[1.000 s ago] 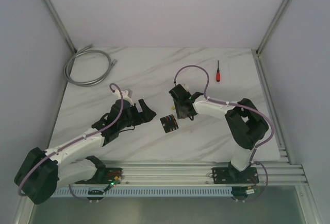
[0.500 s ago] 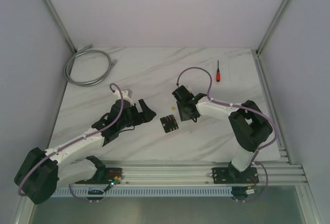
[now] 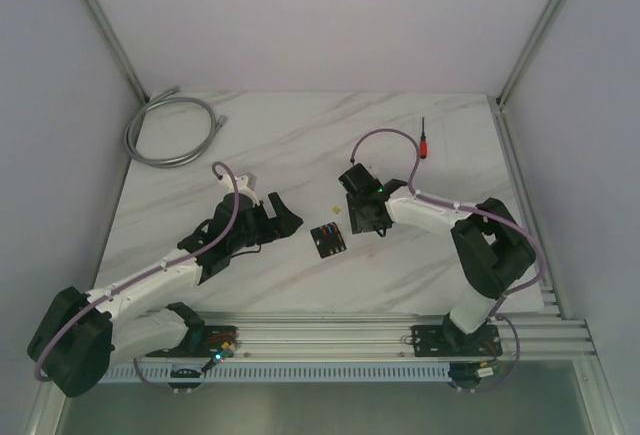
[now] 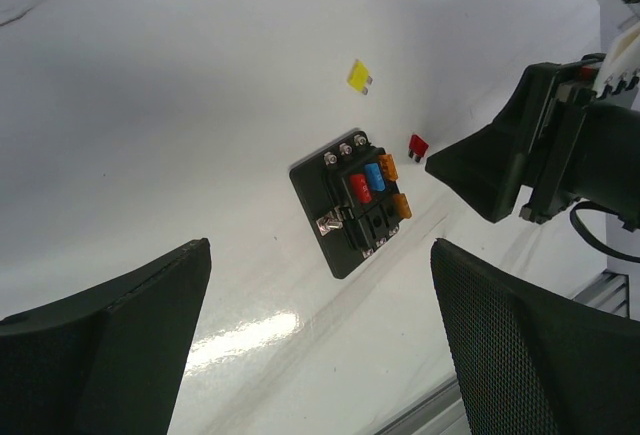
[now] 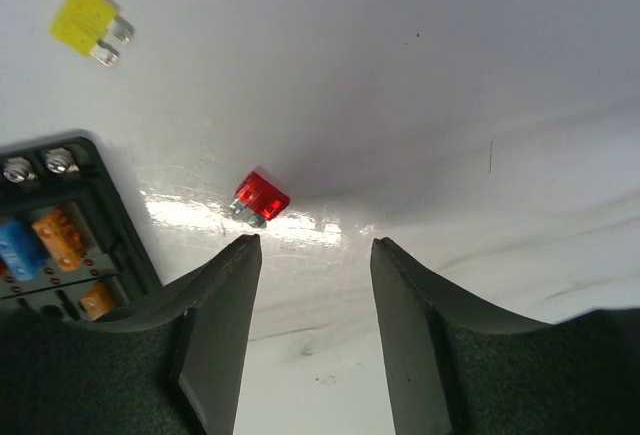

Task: Snap on the fuse box
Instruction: Pick up the fuse from the center of the board.

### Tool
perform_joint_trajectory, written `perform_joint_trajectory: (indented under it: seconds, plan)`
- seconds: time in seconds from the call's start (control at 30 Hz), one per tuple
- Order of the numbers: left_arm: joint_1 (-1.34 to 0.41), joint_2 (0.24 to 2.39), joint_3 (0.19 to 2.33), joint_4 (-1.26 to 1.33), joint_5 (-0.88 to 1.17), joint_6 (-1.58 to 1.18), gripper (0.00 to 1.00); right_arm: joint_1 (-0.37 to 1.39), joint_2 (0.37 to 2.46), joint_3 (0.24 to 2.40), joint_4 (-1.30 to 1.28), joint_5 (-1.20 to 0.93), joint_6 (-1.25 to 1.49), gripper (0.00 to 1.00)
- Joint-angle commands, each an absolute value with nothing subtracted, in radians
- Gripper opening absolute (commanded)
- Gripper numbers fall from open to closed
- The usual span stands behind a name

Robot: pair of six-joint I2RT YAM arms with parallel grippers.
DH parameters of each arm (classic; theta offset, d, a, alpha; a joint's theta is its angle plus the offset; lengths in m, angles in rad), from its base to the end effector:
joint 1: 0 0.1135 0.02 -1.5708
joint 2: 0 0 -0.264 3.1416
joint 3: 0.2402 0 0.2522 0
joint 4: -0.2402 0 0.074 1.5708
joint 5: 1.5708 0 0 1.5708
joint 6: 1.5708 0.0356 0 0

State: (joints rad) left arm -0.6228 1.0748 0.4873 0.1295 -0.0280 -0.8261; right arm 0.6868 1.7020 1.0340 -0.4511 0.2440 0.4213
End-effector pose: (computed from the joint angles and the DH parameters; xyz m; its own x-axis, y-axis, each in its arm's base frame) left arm 0.1872 -0.1332 0.2114 -0.6571 -0.4330 -0.6170 0.1173 0.7499 -0.6511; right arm 0.2617 0.2035 0.1729 -0.8532 -0.1864 -0.4872 -0.2025 0.9791 -0.0199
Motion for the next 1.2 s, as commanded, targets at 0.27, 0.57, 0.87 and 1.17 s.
perform_joint_trajectory:
  seconds: [0.27, 0.57, 0.87, 1.17]
  plan:
    - [-0.619, 1.056, 0.470, 0.119, -0.045, -0.833, 1.00, 0.694, 1.721, 1.095, -0.393, 0.329, 0.605, 0.63]
    - [-0.618, 1.057, 0.470, 0.119, -0.042, -0.833, 1.00, 0.695, 1.769, 1.081, -0.375, 0.294, 0.585, 0.63]
    - [-0.617, 1.064, 0.476, 0.120, -0.040, -0.834, 1.00, 0.695, 1.765, 1.048, -0.419, 0.297, 0.551, 0.63]
    - [-0.617, 1.067, 0.479, 0.119, -0.039, -0.833, 1.00, 0.688, 1.731, 1.016, -0.453, 0.303, 0.543, 0.61]
